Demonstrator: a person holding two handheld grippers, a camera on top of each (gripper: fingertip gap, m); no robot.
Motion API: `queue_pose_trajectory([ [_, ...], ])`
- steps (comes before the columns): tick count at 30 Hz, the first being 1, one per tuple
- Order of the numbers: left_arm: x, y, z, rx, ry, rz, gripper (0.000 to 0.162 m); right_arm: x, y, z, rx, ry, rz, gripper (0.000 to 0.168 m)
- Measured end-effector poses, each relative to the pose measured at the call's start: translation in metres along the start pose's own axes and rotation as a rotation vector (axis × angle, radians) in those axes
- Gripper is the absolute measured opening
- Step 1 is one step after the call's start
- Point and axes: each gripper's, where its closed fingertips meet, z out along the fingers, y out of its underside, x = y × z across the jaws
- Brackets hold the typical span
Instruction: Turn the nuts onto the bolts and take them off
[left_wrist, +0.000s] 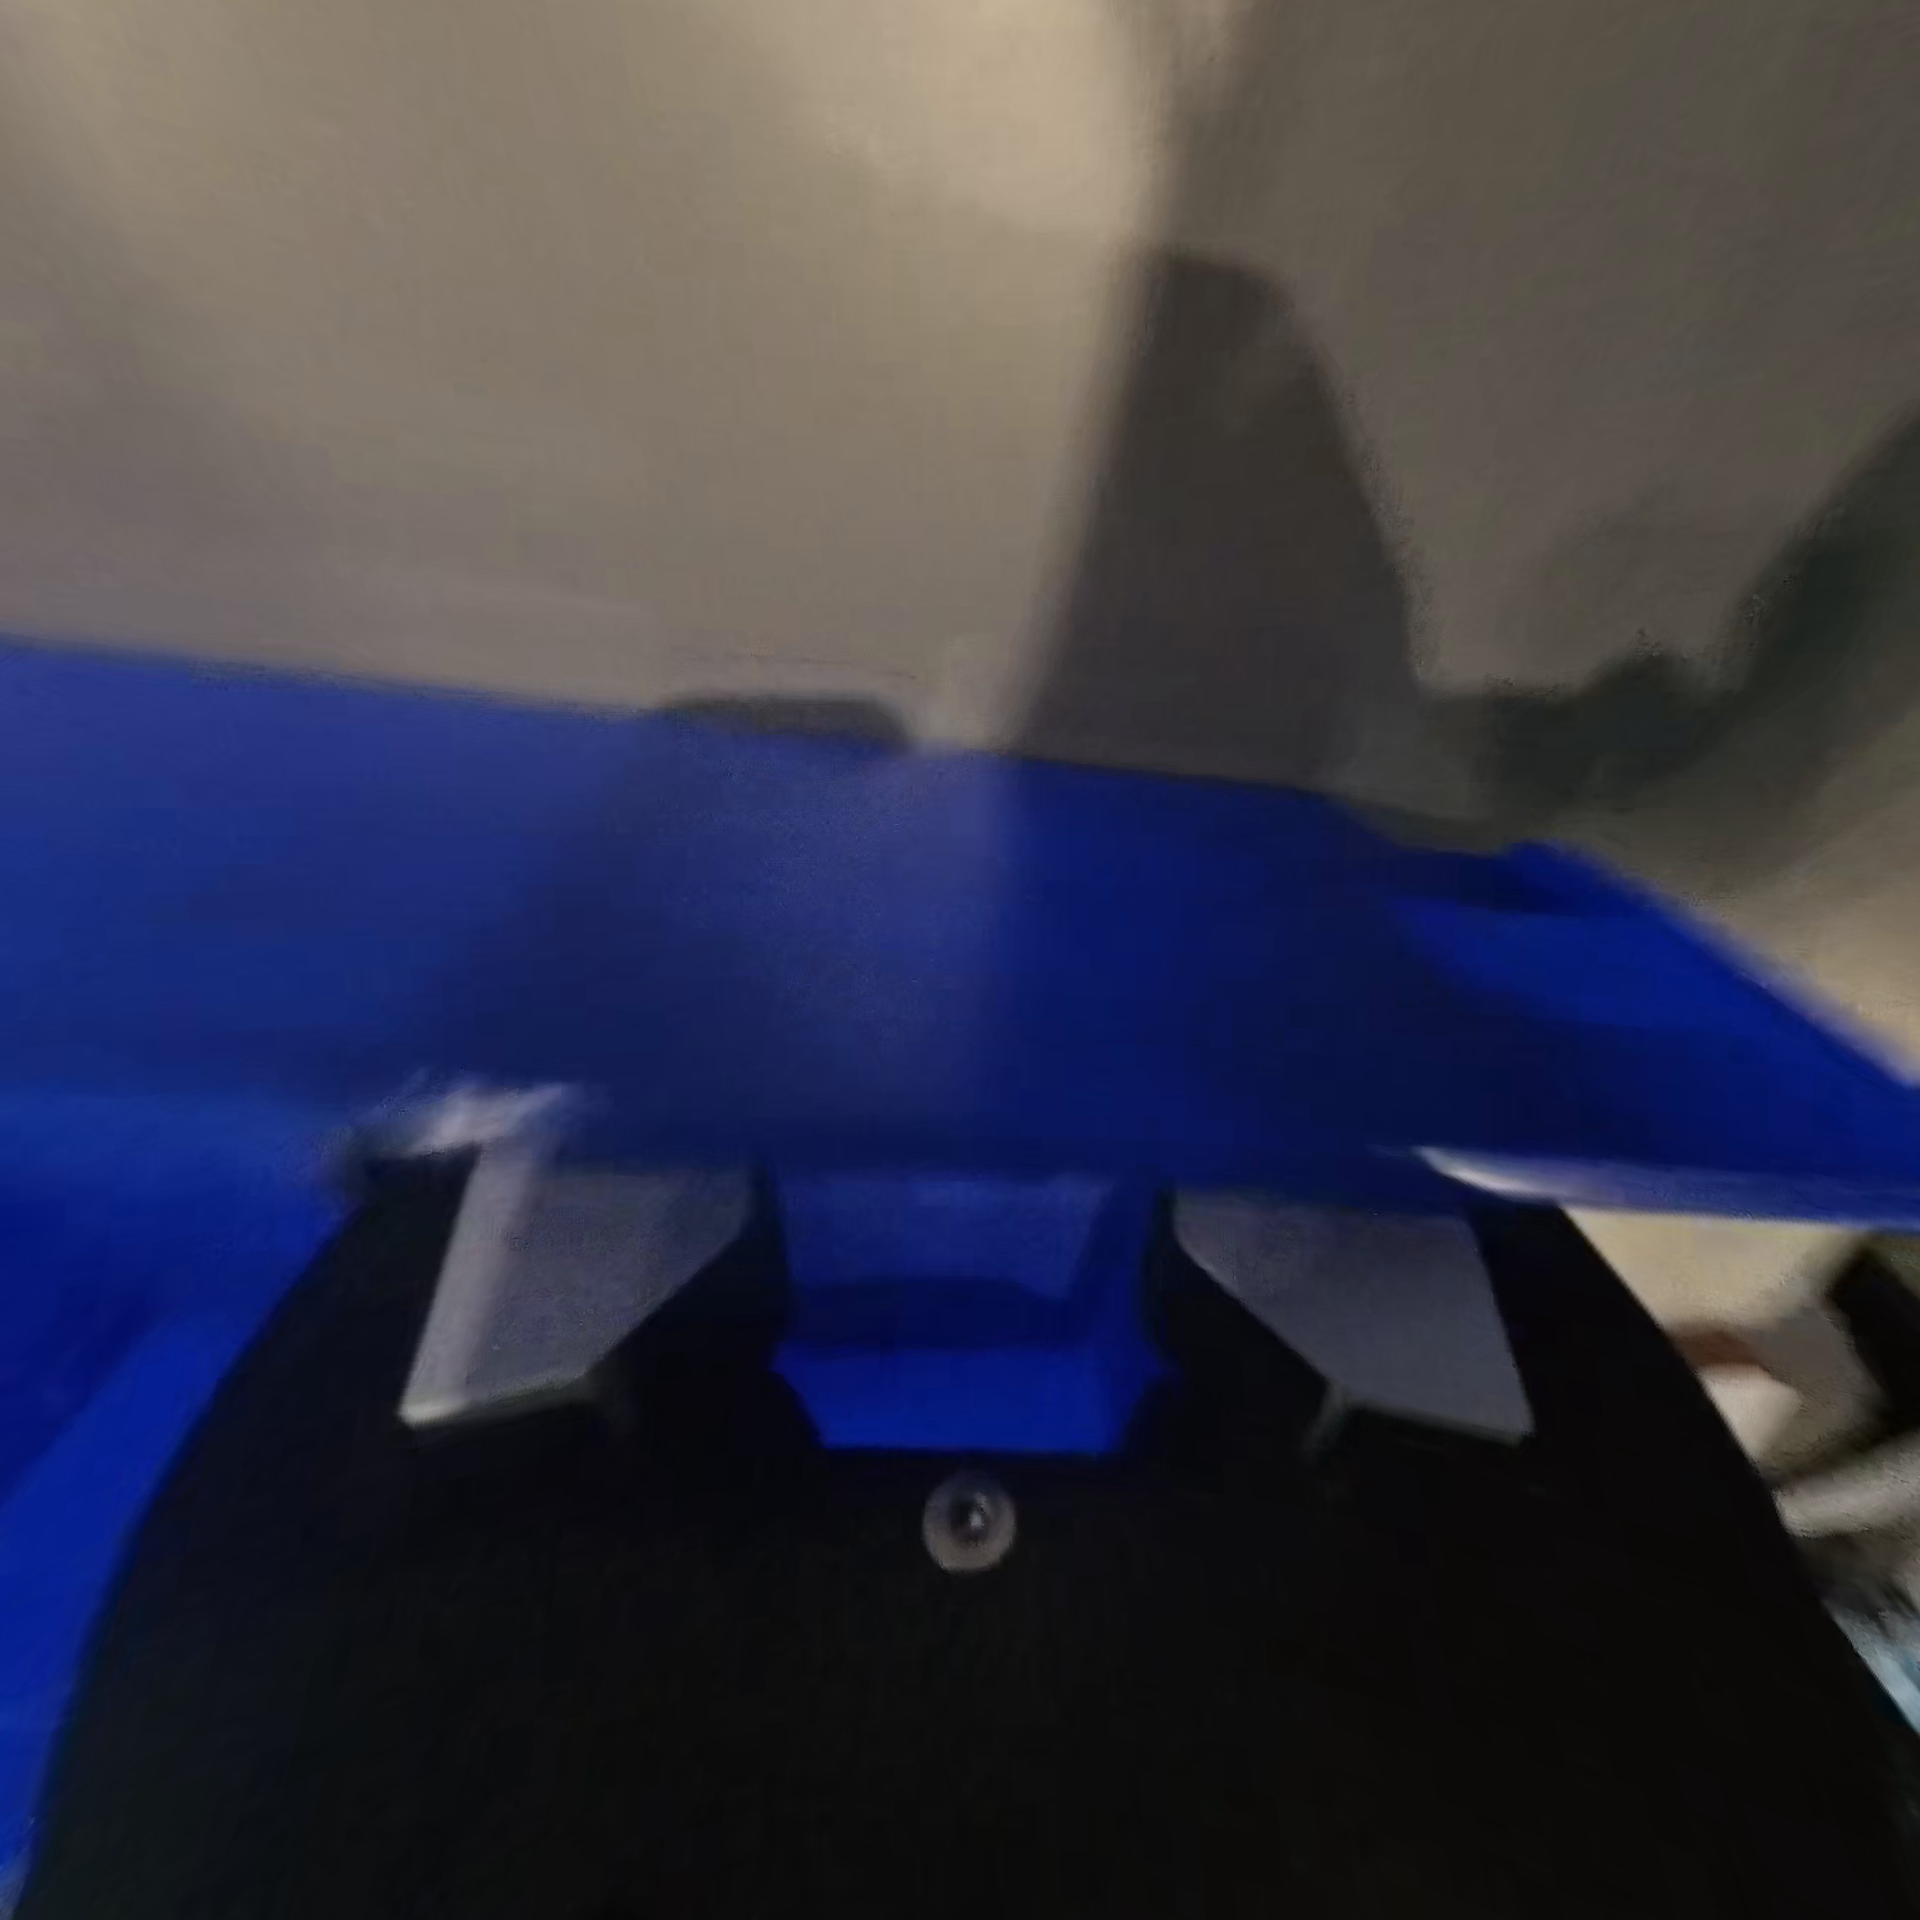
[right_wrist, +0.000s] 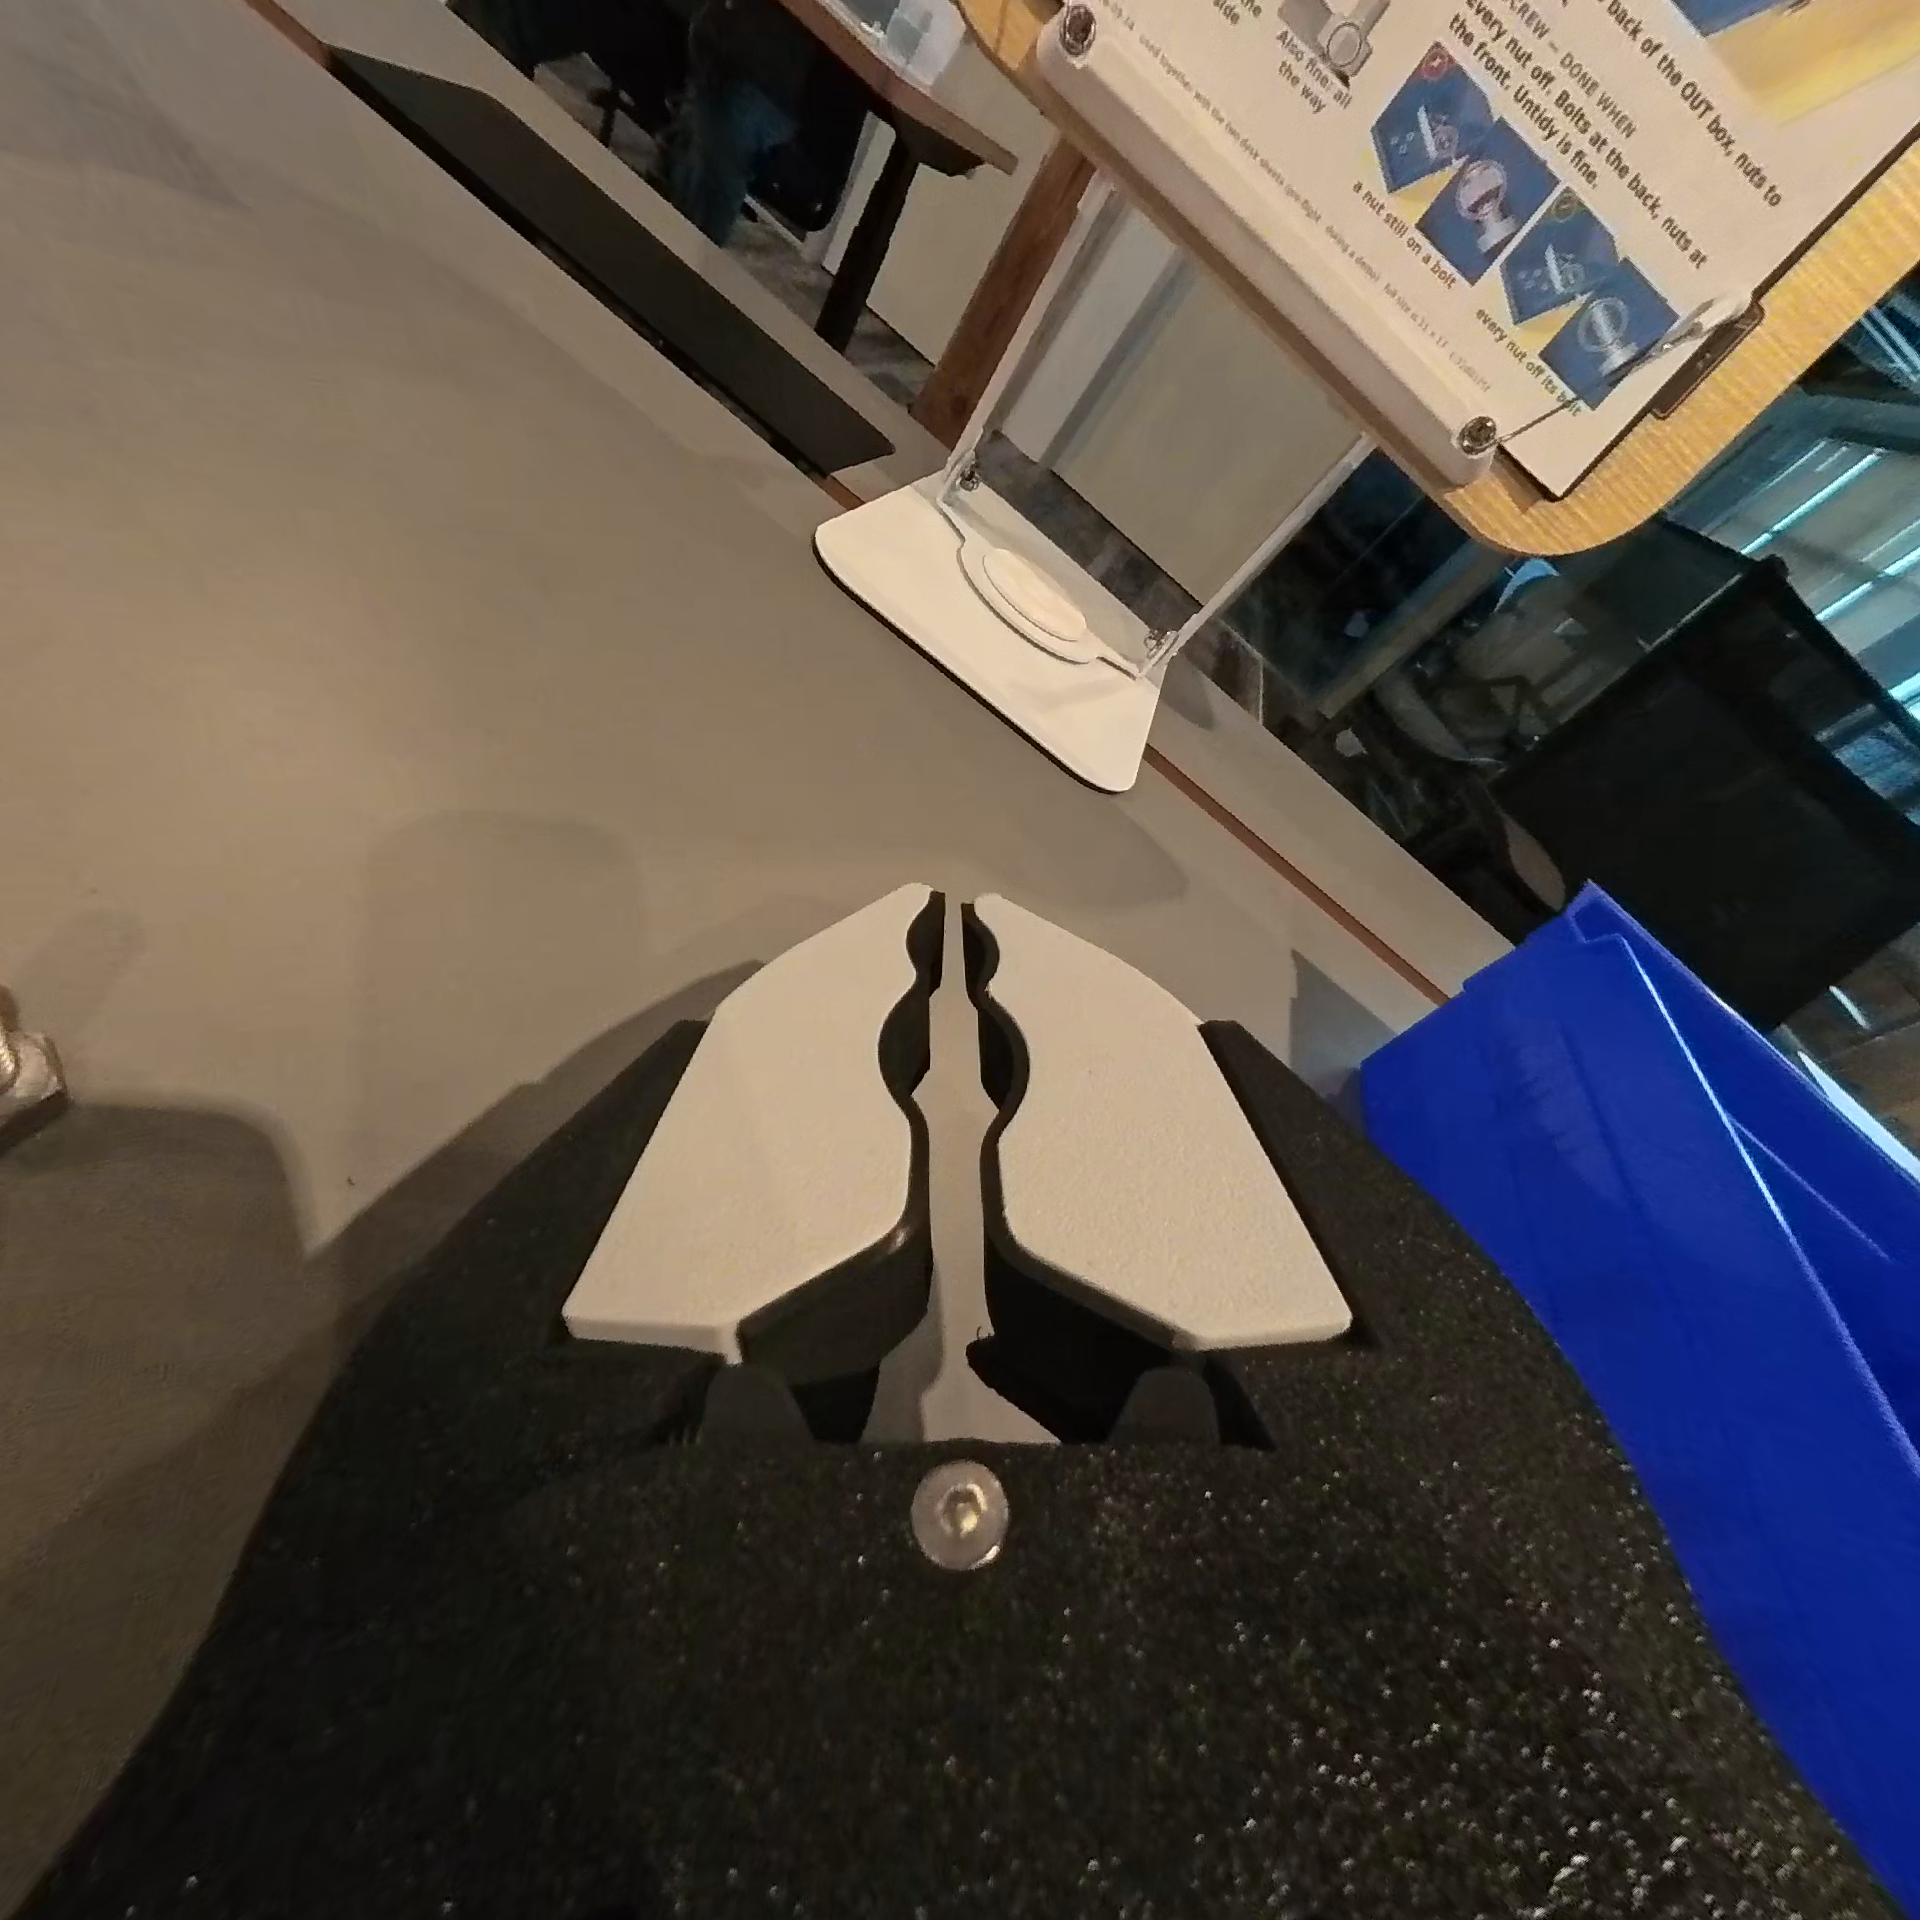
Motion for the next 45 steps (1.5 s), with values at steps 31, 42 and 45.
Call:
queue_pose_trajectory([
  [31,0.038,-0.014,0.005,0.216,0.204,0.113,0.027,-0.004,0.002,0.003,-0.012,-0.021,-0.015,0.001],
  [42,0.028,0.004,-0.014,0.236,0.083,0.042,0.004,-0.004,-0.003,0.000,0.021,-0.032,0.005,0.000],
  [45,0.030,0.007,-0.024,0.240,0.074,0.006,0.005,-0.003,-0.006,-0.002,0.047,-0.035,0.016,0.000],
])
